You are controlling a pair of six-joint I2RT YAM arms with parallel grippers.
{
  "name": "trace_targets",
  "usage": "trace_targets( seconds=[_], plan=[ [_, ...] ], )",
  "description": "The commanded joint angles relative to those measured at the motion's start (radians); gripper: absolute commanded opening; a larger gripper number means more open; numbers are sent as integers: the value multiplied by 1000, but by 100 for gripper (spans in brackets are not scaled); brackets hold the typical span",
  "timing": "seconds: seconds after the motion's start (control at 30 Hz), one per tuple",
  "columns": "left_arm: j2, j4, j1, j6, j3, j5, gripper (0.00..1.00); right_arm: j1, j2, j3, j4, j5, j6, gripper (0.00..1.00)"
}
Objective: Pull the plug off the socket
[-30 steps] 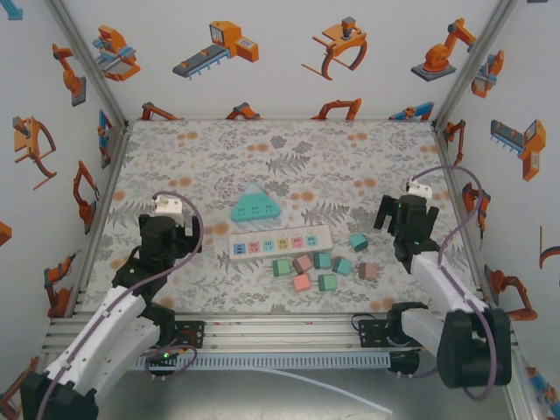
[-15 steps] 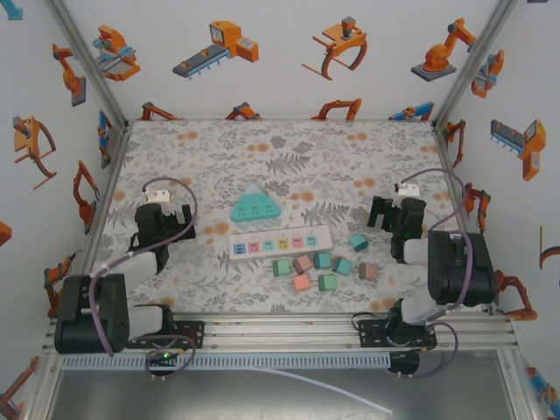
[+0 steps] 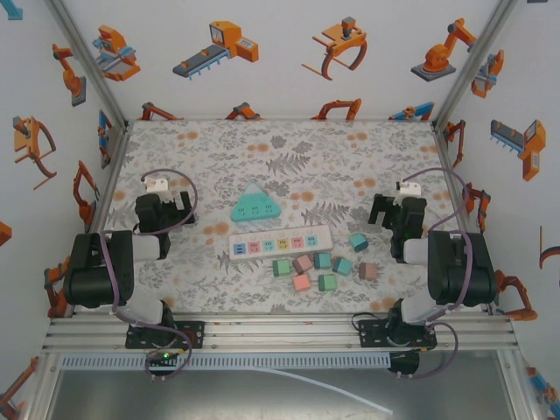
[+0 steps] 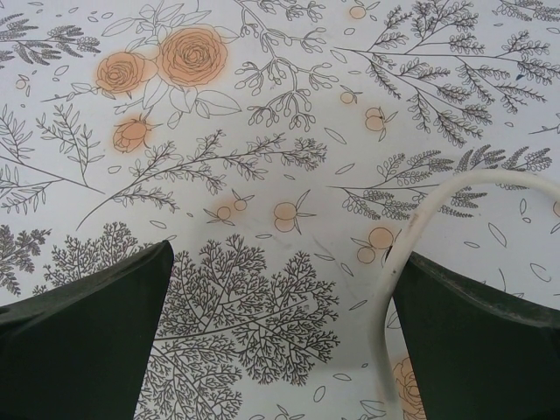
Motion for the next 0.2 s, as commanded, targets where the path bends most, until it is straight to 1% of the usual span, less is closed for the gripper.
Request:
trace_targets(
  seconds=[0.0,0.17],
  plan=[
    [-12,11,-4,3,18,-23,97,-1,9,42,22,5,2,99],
    [-9,25,-6,4,15,-24,97,1,2,19,49,8,-1,99]
  ],
)
